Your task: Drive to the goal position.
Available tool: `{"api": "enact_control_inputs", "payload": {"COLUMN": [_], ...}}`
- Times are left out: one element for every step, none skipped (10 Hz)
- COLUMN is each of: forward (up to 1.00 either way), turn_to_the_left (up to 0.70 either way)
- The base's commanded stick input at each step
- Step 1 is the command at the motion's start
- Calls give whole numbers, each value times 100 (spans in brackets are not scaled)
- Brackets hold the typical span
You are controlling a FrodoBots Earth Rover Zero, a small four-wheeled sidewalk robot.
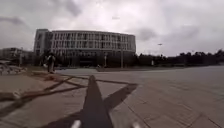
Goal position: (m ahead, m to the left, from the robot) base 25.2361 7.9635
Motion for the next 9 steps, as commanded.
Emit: {"api": "enact_control_inputs", "payload": {"forward": [70, 70, 70, 70, 70, 70, 70, 70, 70], "turn_to_the_left": [0, 0, 0, 0, 0, 0, 0, 0, 0]}}
